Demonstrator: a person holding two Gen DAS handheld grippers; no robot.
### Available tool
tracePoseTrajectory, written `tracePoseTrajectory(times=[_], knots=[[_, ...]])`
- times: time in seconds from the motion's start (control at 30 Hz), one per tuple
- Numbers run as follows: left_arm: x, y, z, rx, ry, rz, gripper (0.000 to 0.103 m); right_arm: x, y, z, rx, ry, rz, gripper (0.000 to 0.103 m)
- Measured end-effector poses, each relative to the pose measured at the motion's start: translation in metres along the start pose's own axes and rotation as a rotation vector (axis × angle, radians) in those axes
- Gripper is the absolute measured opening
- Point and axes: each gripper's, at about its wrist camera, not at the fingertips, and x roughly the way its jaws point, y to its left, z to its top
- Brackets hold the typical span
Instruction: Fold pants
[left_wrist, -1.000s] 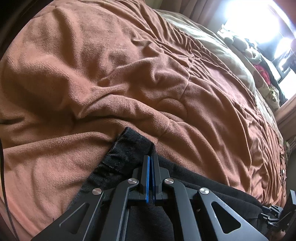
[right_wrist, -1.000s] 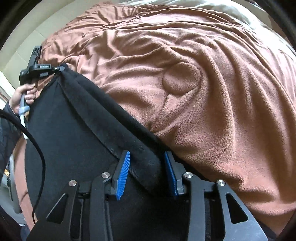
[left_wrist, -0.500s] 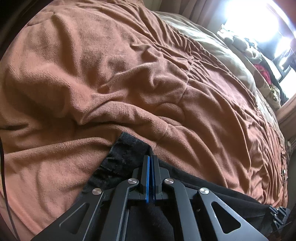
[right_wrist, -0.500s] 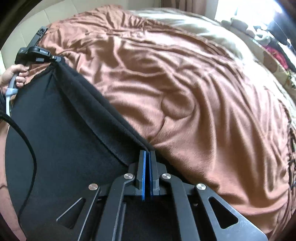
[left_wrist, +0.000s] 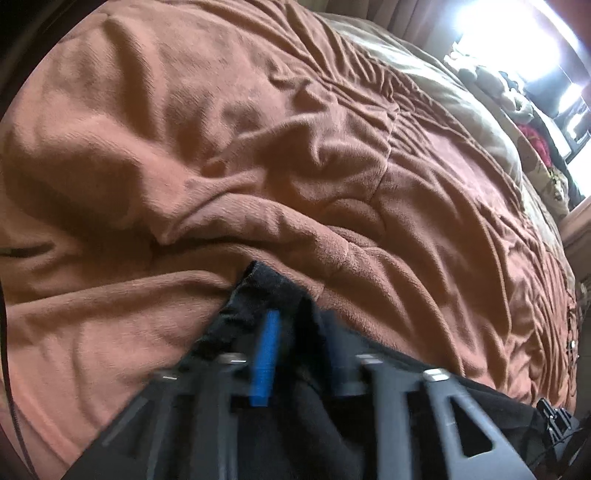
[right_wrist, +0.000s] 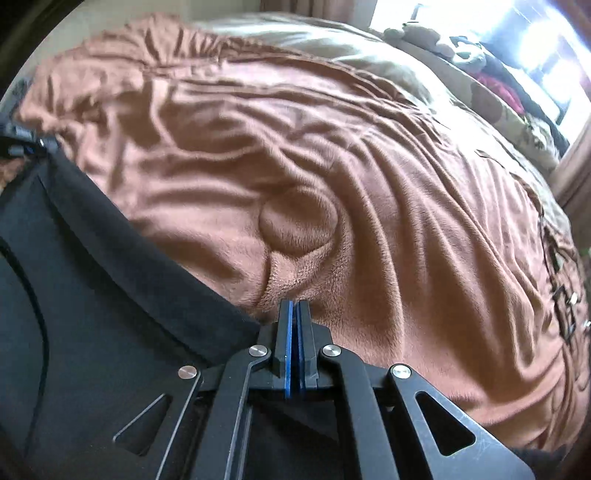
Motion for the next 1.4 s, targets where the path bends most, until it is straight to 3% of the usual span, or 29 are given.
tracePoseTrajectory(times=[0.13, 0.2, 0.27, 0.5, 0.83, 1.0, 1.4], knots=[[-0.030, 0.008, -0.004, 0.005, -0.025, 0.006, 0.055, -0.035, -0.014, -0.011, 0.054, -0.015, 0.038, 0.012], [-0.046, 0.015, -0.009, -0.002, -0.022, -0.008, 0.055, -0.058, -0.021, -0.022, 0.081, -0.030, 0.051, 0.044], [-0.063, 0.020, -0.016, 0.002, -0.025, 0.002, 0.055, -0.080, -0.031, -0.030, 0.097, -0.054, 0.043, 0.056], [-0.117, 0.035, -0.044, 0.017, -0.041, -0.020, 0.055, -0.161, -0.055, -0.075, 0.163, -0.067, 0.030, 0.056], [-0.152, 0.063, -0.104, -0.018, -0.037, -0.073, 0.055, -0.258, -0.091, -0.156, 0.303, -0.089, 0.015, 0.056], [-0.152, 0.078, -0.129, -0.070, 0.000, -0.108, 0.055, -0.291, -0.108, -0.202, 0.387, -0.115, -0.009, 0.072], [-0.120, 0.105, -0.167, -0.222, 0.096, -0.166, 0.055, -0.334, -0.134, -0.303, 0.646, -0.149, -0.010, 0.073]])
